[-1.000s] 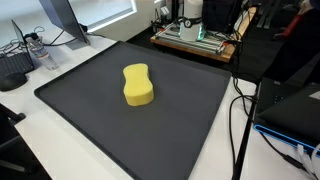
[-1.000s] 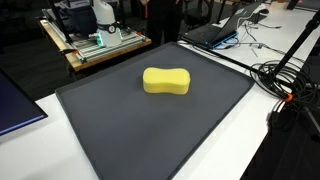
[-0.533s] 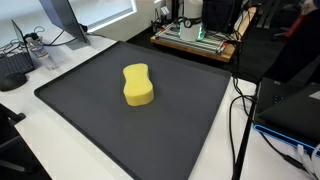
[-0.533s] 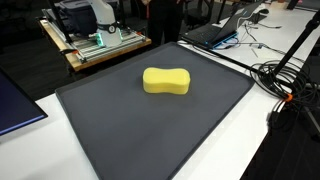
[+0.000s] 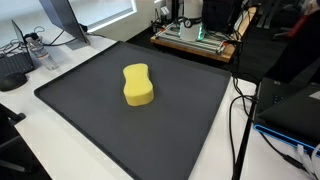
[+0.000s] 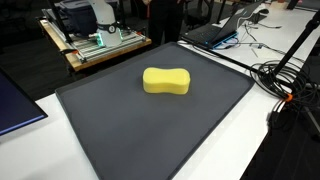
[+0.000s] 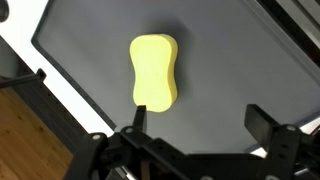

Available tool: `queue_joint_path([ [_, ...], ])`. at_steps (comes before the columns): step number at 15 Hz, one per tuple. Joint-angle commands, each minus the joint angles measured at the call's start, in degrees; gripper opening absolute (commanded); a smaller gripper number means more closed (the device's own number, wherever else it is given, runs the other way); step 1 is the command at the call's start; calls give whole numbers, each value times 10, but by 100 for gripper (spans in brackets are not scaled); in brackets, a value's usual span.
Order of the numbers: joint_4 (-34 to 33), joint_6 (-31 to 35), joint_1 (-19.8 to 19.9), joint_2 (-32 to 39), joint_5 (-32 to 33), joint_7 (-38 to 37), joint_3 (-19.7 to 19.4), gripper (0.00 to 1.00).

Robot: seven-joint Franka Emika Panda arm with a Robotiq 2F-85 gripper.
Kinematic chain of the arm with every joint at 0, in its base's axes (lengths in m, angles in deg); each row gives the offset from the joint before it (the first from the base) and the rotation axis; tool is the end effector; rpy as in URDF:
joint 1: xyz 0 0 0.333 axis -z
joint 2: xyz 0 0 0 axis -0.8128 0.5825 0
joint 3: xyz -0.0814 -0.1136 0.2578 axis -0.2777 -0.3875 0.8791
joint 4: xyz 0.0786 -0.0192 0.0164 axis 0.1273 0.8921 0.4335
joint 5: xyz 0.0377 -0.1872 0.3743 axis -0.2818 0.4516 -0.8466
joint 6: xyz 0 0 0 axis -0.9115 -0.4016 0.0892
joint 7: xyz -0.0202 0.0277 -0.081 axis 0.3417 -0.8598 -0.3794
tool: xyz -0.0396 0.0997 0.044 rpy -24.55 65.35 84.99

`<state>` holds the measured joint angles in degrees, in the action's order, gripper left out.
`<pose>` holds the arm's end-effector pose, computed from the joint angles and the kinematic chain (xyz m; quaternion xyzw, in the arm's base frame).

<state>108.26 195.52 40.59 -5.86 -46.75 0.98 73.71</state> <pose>0.4019 0.1427 0.4823 0.9077 0.3724 0.0715 0.1795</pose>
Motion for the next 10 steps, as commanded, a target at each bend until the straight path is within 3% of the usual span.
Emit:
queue_joint_path([
  [1, -8, 4, -5, 15, 1, 0, 9, 100],
  [6, -22, 9, -6, 41, 2, 1, 14, 100],
  [10, -13, 30, -1, 94, 20, -49, 45, 100],
])
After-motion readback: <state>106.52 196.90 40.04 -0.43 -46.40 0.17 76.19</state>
